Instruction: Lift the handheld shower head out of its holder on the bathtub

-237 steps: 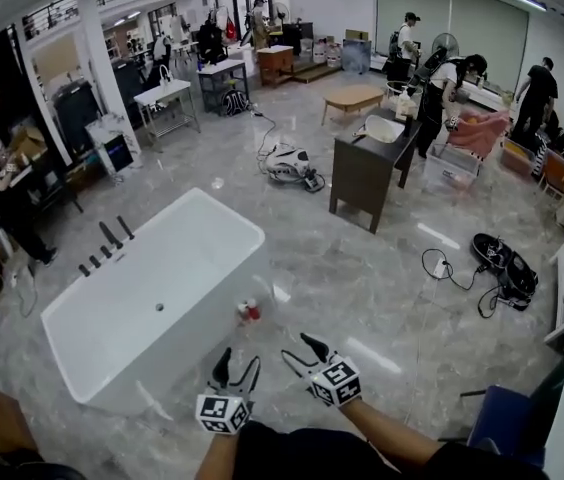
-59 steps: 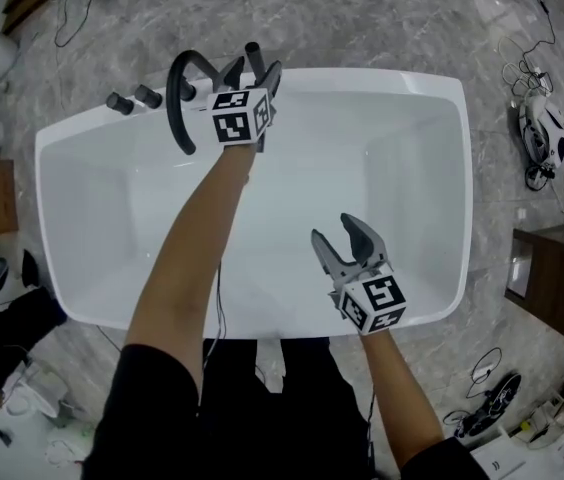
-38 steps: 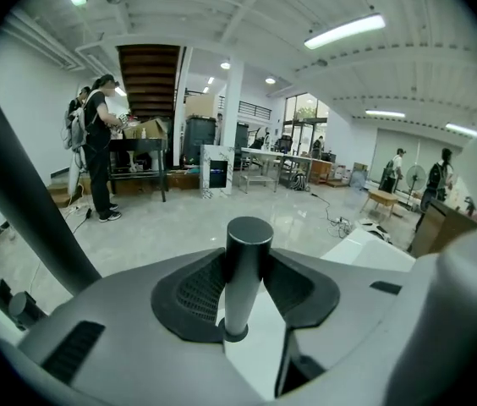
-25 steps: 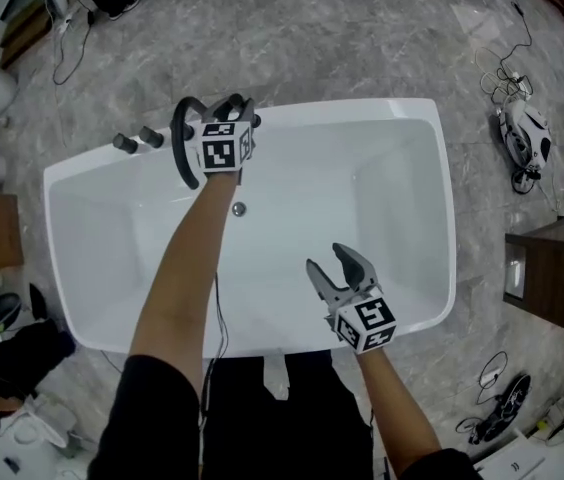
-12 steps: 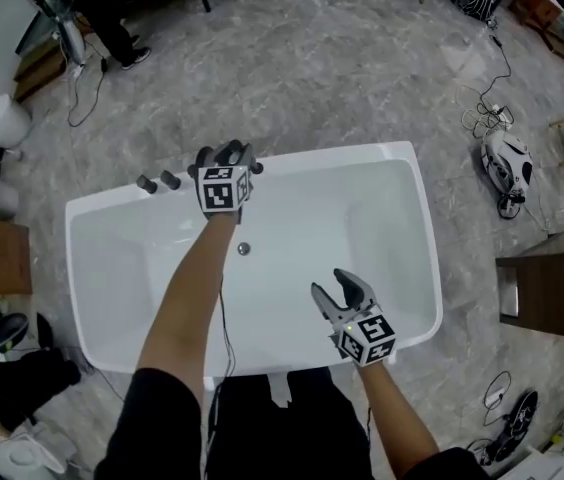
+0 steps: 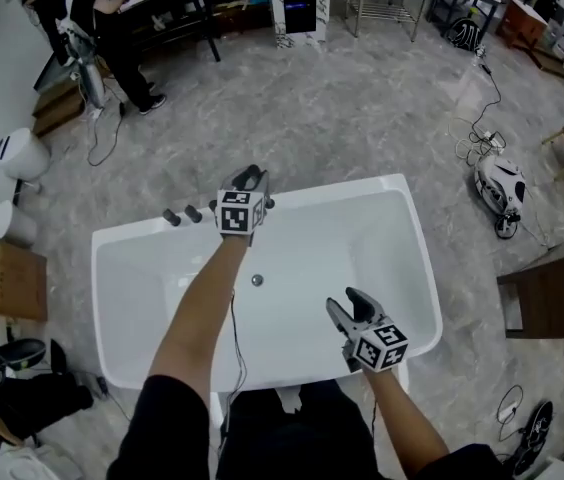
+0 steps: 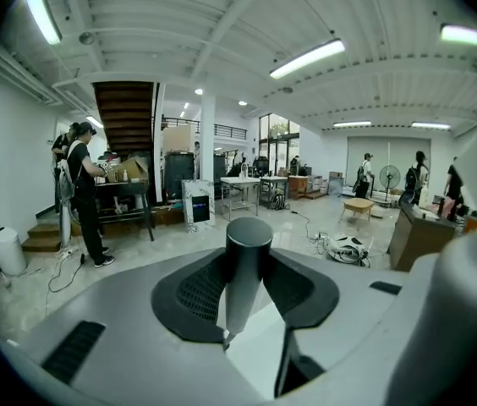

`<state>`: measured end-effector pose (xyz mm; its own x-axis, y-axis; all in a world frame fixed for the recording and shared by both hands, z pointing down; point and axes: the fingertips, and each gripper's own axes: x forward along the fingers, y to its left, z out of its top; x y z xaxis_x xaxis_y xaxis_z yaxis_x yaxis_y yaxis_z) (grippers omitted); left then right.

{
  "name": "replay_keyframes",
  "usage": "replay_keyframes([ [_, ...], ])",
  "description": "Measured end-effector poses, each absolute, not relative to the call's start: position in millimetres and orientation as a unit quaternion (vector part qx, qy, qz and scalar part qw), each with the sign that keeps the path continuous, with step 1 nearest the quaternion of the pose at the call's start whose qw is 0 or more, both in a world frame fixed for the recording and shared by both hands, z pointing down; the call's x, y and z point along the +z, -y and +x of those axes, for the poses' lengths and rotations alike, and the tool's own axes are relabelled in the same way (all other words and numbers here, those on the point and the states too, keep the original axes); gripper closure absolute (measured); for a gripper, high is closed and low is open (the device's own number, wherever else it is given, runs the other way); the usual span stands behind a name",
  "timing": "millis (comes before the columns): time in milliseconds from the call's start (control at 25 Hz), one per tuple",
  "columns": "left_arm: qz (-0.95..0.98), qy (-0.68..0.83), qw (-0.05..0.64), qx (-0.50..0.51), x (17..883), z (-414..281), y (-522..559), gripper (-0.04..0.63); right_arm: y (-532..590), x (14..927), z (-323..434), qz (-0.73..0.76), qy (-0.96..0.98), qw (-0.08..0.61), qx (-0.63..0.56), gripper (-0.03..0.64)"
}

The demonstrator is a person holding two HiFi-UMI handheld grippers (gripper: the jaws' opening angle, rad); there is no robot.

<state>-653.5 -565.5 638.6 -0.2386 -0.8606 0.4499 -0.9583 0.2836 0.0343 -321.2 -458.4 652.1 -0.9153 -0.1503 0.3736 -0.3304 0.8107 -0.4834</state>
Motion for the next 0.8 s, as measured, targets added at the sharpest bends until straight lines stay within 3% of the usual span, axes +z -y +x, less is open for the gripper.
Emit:
replay_keyframes([
  [800,0.598,0.788,0.114,0.086,469,-645,530,0.463,410,564,-321,0.127,0.96,0.131,0.211,0.397],
])
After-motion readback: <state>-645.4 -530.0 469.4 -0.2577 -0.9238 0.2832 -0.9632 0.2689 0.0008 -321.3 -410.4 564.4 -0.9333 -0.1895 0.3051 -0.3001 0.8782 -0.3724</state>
